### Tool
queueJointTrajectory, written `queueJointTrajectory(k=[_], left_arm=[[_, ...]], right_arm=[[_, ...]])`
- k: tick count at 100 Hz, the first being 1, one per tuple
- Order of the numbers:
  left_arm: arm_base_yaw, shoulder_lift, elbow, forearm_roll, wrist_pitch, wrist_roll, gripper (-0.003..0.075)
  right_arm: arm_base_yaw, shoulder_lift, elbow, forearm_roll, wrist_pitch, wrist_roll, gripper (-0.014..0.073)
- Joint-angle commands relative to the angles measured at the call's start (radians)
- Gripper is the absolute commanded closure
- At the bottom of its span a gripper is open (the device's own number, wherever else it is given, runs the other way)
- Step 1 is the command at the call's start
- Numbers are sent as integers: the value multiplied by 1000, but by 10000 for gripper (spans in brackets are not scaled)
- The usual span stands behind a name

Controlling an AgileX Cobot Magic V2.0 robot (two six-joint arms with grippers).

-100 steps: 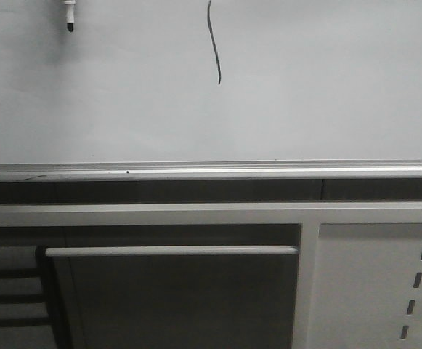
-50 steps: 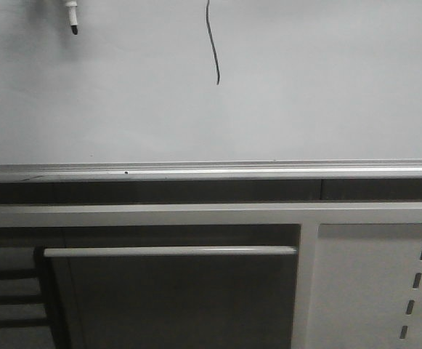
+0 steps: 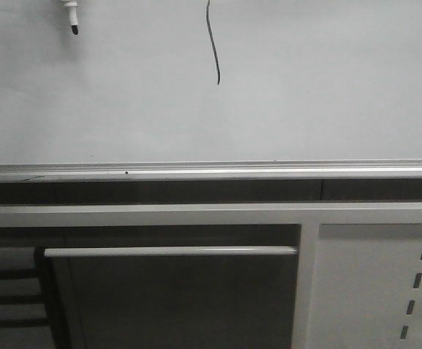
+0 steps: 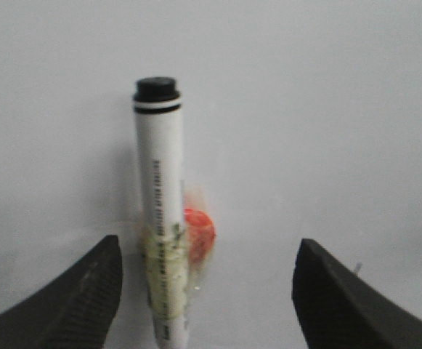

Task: Write number 1 on whiteboard

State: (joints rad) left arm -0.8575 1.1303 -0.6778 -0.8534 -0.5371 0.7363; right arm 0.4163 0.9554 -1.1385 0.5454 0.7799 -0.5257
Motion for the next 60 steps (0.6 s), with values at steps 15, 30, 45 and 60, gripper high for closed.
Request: queueJointTrajectory(k=[15, 30, 45, 60], left_arm=[[-2, -173, -10, -8, 252, 125, 264], [-2, -287, 43, -8, 287, 125, 440], [-2, -397, 111, -8, 305, 130, 738], [-2, -480, 193, -8, 381, 156, 741]], right_arm=[[-57, -72, -34, 8, -65, 47, 316], [-153, -140, -7, -34, -71, 103, 567], [-213, -261, 113, -36, -163, 103, 657], [-214, -430, 331, -36, -352, 101, 657]])
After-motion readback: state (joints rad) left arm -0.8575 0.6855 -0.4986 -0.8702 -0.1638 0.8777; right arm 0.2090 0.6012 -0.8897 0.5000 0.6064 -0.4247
